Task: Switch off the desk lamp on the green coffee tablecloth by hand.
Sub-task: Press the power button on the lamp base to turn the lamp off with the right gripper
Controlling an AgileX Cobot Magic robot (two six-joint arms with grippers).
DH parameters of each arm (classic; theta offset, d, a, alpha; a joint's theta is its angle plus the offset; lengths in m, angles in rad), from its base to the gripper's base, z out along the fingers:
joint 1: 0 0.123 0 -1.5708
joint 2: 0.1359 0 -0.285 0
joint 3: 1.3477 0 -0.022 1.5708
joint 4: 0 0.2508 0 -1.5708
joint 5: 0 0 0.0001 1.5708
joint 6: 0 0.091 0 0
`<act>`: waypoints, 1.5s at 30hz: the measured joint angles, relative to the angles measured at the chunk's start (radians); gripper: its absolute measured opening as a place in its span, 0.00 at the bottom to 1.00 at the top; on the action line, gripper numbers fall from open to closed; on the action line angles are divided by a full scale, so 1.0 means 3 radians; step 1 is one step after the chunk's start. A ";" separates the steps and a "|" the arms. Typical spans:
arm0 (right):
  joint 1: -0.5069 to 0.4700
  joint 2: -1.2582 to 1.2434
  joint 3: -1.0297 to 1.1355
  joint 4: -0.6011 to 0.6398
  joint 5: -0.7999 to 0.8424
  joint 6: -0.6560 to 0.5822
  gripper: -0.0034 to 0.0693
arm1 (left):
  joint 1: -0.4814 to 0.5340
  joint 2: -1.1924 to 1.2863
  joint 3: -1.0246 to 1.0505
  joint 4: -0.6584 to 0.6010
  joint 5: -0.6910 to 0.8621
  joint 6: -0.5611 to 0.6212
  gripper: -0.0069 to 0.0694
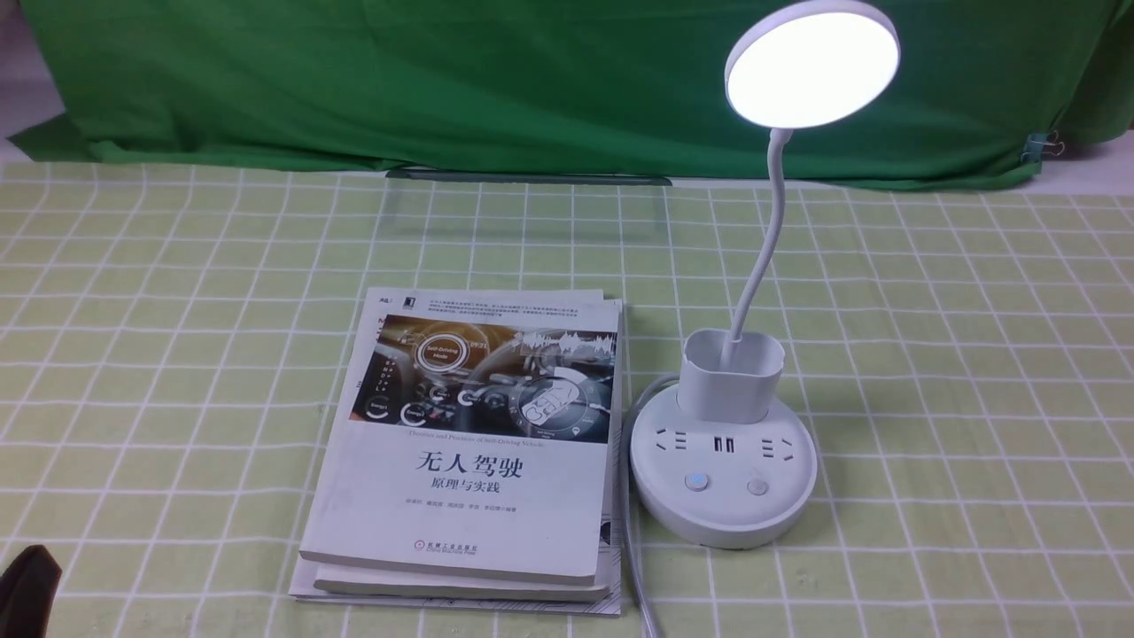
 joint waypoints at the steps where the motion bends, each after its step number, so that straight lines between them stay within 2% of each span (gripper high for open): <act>1: 0.0000 0.0000 0.0000 0.0000 0.0000 0.0000 0.38 | 0.0000 0.0000 0.0000 0.0000 0.0000 0.0000 0.63; 13: 0.0000 0.0000 0.0000 0.0015 -0.0012 0.0024 0.38 | 0.0000 0.0000 0.0000 0.0000 0.0000 0.0000 0.63; 15: 0.0000 0.0000 0.0002 0.0107 -0.0084 0.0208 0.38 | 0.0000 0.0000 0.0000 0.0000 0.0000 0.0000 0.63; 17: 0.0000 0.0000 0.0002 0.0255 -0.0272 0.0678 0.38 | 0.0000 0.0000 0.0000 0.0000 0.0000 0.0000 0.63; 18: 0.0000 0.0000 0.0002 0.0266 -0.0312 0.0716 0.38 | 0.0000 0.0000 0.0000 0.0000 0.0000 0.0000 0.63; 20: 0.0000 0.0000 0.0002 0.0314 -0.0575 0.1188 0.38 | 0.0000 0.0000 0.0000 0.0000 0.0000 0.0000 0.63; 23: 0.0000 0.0000 0.0002 0.0327 -0.0807 0.1584 0.38 | 0.0000 0.0000 0.0000 0.0000 0.0000 0.0000 0.63; 28: 0.0000 0.0000 0.0002 0.0336 -0.0907 0.1819 0.38 | 0.0000 0.0000 0.0000 0.0000 0.0000 0.0000 0.63; 33: 0.0003 0.0000 0.0002 0.0337 -0.0883 0.1982 0.33 | 0.0000 0.0000 0.0000 0.0000 0.0000 0.0000 0.63; 36: 0.0119 0.0166 -0.0278 0.0340 -0.0384 0.1786 0.22 | 0.0000 0.0000 0.0000 0.0000 0.0000 0.0000 0.63; 37: 0.0133 0.0186 -0.0310 0.0340 -0.0349 0.1758 0.21 | 0.0000 0.0000 0.0000 0.0000 0.0000 0.0000 0.63; 38: 0.0273 0.0418 -0.0644 0.0340 0.0009 0.1403 0.15 | 0.0000 0.0000 0.0000 0.0000 0.0000 0.0000 0.63; 39: 0.0379 0.0617 -0.0899 0.0340 0.0277 0.1220 0.12 | 0.0000 0.0000 0.0000 0.0000 0.0000 0.0000 0.63; 41: 0.0471 0.0811 -0.1118 0.0340 0.0517 0.1051 0.11 | 0.0000 0.0000 0.0000 0.0000 0.0000 0.0000 0.63; 43: 0.0675 0.1346 -0.1613 0.0332 0.1119 0.0712 0.11 | 0.0000 0.0000 0.0000 0.0000 0.0000 0.0000 0.63; 45: 0.0803 0.1831 -0.1944 0.0271 0.1568 0.0571 0.11 | 0.0000 0.0000 0.0000 0.0000 0.0000 0.0000 0.63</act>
